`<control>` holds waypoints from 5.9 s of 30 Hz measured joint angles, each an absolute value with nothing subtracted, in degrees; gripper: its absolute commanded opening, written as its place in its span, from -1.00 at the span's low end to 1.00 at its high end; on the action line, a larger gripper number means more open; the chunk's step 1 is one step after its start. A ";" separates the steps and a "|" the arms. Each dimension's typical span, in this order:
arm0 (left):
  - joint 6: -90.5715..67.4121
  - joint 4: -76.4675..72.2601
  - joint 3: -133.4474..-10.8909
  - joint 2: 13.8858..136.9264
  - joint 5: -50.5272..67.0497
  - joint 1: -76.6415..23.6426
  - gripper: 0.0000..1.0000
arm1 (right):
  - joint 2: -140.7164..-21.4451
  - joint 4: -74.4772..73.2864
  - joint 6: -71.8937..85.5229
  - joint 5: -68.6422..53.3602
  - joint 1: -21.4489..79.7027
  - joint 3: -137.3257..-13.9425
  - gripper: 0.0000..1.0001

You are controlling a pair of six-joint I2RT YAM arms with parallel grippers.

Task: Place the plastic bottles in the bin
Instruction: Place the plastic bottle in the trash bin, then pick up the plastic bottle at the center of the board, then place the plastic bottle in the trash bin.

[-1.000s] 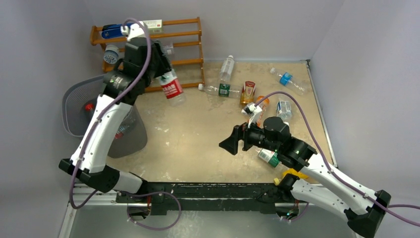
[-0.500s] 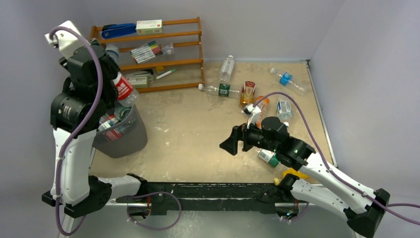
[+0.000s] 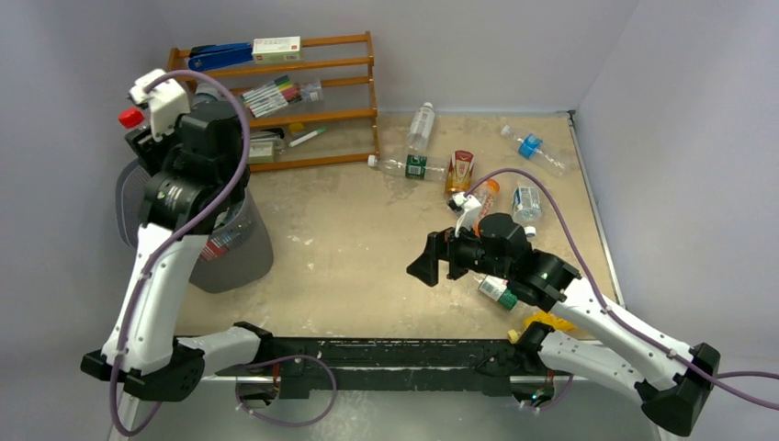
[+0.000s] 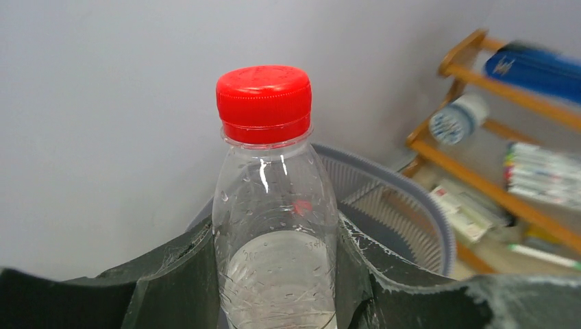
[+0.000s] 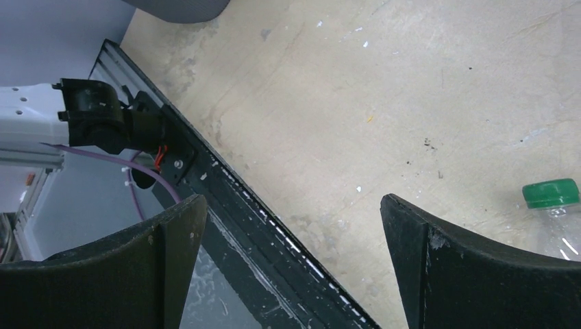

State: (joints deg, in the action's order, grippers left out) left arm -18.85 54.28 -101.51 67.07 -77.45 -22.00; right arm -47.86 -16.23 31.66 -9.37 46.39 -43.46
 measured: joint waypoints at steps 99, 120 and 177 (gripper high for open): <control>-52.03 18.55 -65.52 64.71 17.76 -24.21 0.93 | -57.56 -2.83 25.67 -39.07 17.47 -50.09 0.07; -50.26 18.09 -64.62 64.05 1.28 -36.05 0.89 | -69.23 2.94 31.14 -37.76 34.37 -57.71 0.04; -17.76 62.17 -105.43 73.91 -60.27 0.47 0.73 | -61.98 -17.50 30.35 -18.02 40.45 -58.74 0.95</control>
State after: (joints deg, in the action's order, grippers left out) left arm -17.76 62.17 -105.43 73.91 -60.27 0.47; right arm -61.98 -17.50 30.35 -18.02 40.45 -58.74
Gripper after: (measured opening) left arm 0.628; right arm 0.956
